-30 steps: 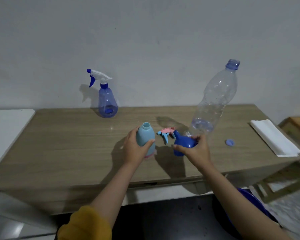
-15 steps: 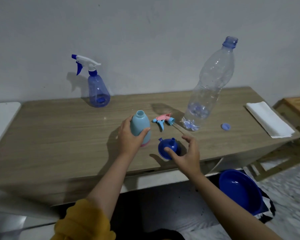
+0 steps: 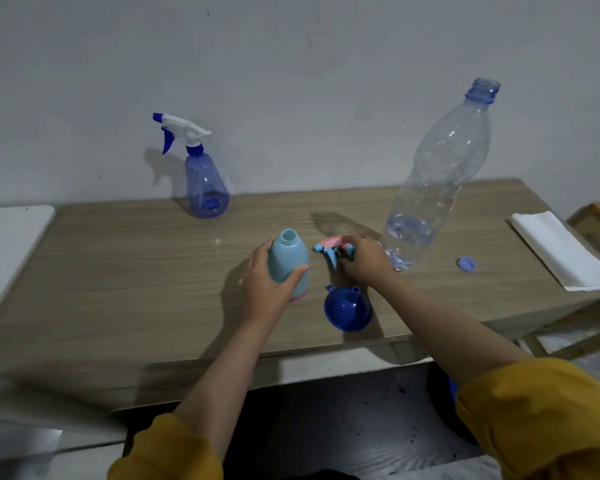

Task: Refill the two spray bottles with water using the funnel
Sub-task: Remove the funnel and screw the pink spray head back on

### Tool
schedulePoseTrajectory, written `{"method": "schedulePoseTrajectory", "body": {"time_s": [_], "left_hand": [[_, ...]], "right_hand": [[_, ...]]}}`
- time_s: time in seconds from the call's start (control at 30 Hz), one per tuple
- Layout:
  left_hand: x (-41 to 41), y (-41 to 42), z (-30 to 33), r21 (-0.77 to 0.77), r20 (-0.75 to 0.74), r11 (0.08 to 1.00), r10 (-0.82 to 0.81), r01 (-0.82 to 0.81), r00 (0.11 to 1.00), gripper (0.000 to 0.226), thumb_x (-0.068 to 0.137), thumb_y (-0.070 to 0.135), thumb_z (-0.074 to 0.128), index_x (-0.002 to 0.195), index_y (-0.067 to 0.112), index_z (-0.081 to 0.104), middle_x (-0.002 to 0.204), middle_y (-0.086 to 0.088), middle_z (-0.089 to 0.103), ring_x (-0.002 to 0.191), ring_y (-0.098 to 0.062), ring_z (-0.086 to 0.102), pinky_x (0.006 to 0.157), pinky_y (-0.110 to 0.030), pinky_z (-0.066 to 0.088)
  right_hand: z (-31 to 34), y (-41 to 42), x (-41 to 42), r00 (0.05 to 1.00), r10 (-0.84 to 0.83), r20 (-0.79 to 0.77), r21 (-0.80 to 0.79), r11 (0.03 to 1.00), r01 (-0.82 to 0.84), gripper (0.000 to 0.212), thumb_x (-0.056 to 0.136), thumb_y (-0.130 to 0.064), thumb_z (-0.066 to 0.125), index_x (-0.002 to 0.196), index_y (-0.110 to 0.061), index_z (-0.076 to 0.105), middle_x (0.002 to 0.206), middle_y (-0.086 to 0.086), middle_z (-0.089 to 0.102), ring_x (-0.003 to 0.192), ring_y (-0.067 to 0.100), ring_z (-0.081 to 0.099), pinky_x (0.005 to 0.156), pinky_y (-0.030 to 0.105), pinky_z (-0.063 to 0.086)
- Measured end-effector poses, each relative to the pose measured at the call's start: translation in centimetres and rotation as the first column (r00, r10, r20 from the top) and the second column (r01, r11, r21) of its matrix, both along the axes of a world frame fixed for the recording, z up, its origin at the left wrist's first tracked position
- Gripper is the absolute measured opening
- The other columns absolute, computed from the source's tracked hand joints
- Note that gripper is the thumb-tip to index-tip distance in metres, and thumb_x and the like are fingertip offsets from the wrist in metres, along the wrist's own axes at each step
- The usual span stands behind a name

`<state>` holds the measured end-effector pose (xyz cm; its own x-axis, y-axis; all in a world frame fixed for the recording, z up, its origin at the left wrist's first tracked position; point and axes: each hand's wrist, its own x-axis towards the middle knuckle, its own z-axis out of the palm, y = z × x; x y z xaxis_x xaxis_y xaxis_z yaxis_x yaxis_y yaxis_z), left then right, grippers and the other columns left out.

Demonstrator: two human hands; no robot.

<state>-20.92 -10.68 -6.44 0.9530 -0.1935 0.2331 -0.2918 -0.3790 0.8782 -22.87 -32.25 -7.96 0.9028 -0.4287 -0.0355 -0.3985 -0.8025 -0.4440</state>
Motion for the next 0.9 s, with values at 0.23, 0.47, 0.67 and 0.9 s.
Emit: {"method": "schedulePoseTrajectory", "body": {"time_s": [0.23,0.47,0.67,0.9], "left_hand": [[0.2,-0.1,-0.3,-0.008,-0.014,1.0,-0.009,0.008,1.0,0.069,0.067,0.039,0.081,0.126,0.02,0.051,0.123,0.005,0.055,0.109,-0.009,0.05,0.092,-0.031,0.046],[0.5,-0.3,-0.9,-0.062,0.006,0.998,0.0,0.0,1.0,0.068,0.064,0.035,0.084,0.122,0.016,0.054,0.12,0.001,0.058,0.109,-0.014,0.052,0.094,-0.037,0.046],[0.4,-0.3,-0.8,-0.059,-0.003,0.998,-0.006,0.006,1.0,0.067,0.066,0.031,0.082,0.125,0.015,0.053,0.123,0.0,0.057,0.112,-0.014,0.051,0.095,-0.031,0.043],[0.6,-0.4,-0.9,-0.036,-0.07,0.999,-0.018,0.016,0.997,0.07,0.063,0.043,0.082,0.121,0.018,0.052,0.119,0.001,0.056,0.109,-0.016,0.052,0.091,-0.035,0.046]], "right_hand": [[1.4,0.1,0.8,0.985,-0.098,0.143,0.133,0.988,0.079,0.02,0.08,-0.019,0.068,0.096,-0.012,0.057,0.091,0.009,0.065,0.082,0.024,0.063,0.064,0.033,0.052],[8.4,2.8,-0.1,0.88,-0.037,0.473,0.431,0.881,-0.194,0.066,0.081,0.0,0.064,0.137,-0.028,0.044,0.078,-0.007,0.054,0.061,0.006,0.052,0.06,0.017,0.047],[12.8,5.1,0.6,0.835,-0.104,0.541,0.523,0.819,-0.237,0.041,0.078,-0.003,0.07,0.11,-0.027,0.061,0.079,0.001,0.058,0.067,0.011,0.051,0.064,0.023,0.048],[17.8,6.9,1.1,0.724,-0.23,0.65,0.524,0.826,-0.208,0.045,0.063,-0.016,0.086,0.101,-0.024,0.062,0.084,0.014,0.072,0.072,0.022,0.069,0.069,0.032,0.058]]}}
